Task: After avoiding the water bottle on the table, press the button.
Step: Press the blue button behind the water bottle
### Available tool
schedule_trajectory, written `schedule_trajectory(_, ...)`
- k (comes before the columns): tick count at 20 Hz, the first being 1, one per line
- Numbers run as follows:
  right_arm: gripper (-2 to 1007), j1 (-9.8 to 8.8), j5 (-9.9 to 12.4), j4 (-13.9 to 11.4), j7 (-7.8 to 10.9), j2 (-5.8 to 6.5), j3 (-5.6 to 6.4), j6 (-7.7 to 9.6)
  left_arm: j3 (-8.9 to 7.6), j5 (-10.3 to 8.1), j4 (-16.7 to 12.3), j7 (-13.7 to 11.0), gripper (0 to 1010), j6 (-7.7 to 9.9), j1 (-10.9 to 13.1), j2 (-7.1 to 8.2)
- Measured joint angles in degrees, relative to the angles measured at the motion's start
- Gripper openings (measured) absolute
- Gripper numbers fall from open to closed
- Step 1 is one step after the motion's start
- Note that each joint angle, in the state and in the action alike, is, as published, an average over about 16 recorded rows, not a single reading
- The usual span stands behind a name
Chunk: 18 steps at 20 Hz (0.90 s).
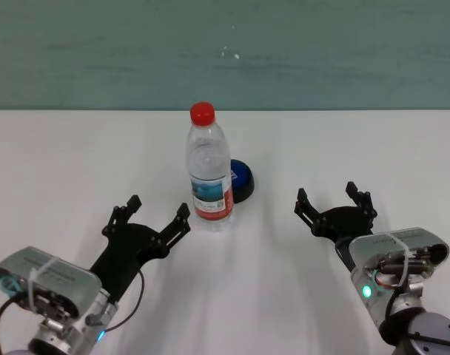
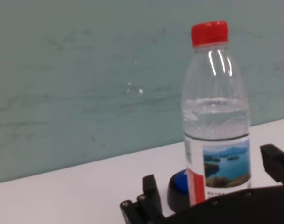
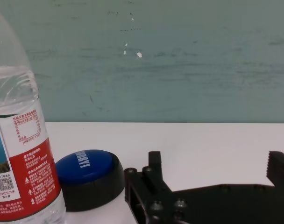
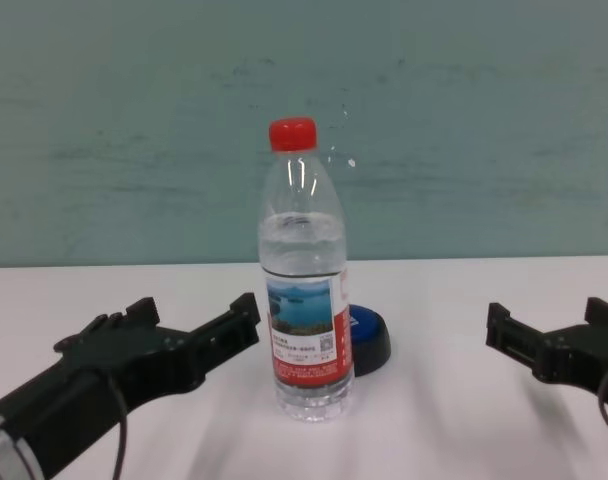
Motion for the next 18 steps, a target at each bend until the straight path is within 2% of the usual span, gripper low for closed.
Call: schedule_trajectory(18, 1004, 0.0, 0.0, 0.0, 0.0, 0.0, 0.0, 0.0, 0.84, 1.49, 3.2, 0.4, 1010, 0.37, -2.3, -0.99)
